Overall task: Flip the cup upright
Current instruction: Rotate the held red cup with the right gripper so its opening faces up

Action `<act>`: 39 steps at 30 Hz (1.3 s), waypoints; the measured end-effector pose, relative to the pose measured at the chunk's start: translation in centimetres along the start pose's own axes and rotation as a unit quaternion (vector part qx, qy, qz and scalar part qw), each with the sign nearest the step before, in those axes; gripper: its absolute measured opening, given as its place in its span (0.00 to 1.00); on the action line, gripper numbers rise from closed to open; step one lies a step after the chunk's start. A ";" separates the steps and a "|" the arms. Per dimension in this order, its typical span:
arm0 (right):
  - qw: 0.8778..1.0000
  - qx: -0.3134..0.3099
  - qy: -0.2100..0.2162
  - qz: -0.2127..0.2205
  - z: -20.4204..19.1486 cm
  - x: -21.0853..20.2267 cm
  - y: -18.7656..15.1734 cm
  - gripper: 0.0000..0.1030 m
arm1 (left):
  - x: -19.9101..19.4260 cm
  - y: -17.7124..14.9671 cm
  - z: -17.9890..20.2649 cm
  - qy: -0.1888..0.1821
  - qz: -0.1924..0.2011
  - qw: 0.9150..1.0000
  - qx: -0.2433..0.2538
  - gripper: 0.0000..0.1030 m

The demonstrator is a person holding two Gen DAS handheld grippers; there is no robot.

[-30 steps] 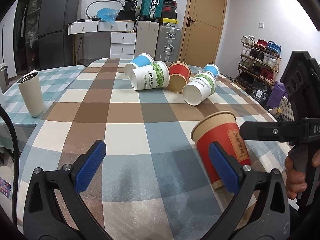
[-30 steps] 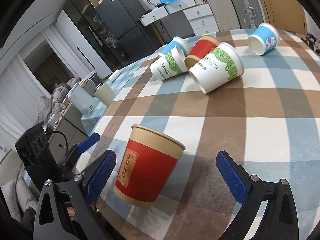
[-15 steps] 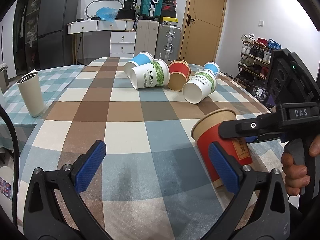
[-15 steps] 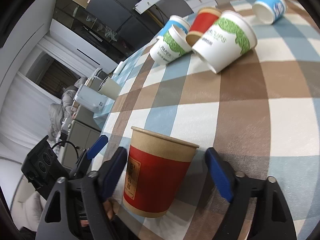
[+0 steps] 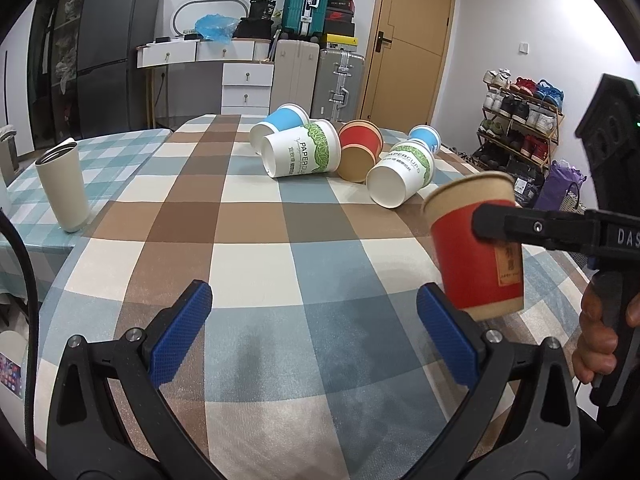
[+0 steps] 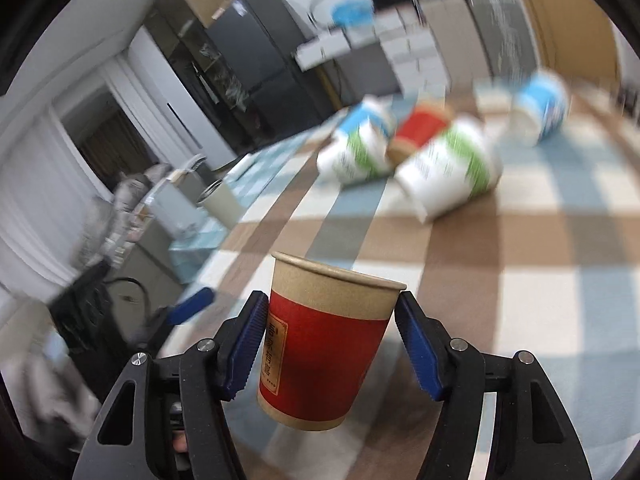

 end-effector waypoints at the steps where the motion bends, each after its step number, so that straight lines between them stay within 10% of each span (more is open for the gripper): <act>1: 1.000 -0.013 -0.009 0.013 -0.3 -0.2 0.0 0.65 | 0.0 0.0 0.0 0.000 0.000 1.000 0.000 0.99; 39: 0.990 -0.116 -0.068 0.031 -2.1 0.8 -1.4 0.64 | 0.0 -0.1 0.0 0.000 0.000 1.000 -0.001 0.99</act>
Point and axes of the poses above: each gripper's, at about its wrist camera, not at the fingertips, and x roughly the way its jaws point, z to its right, y to its top, the point moved 5 cm from there along x, roughly the way its jaws point, and after that the axes turned 2 degrees about -y, right-handed, at the moved point
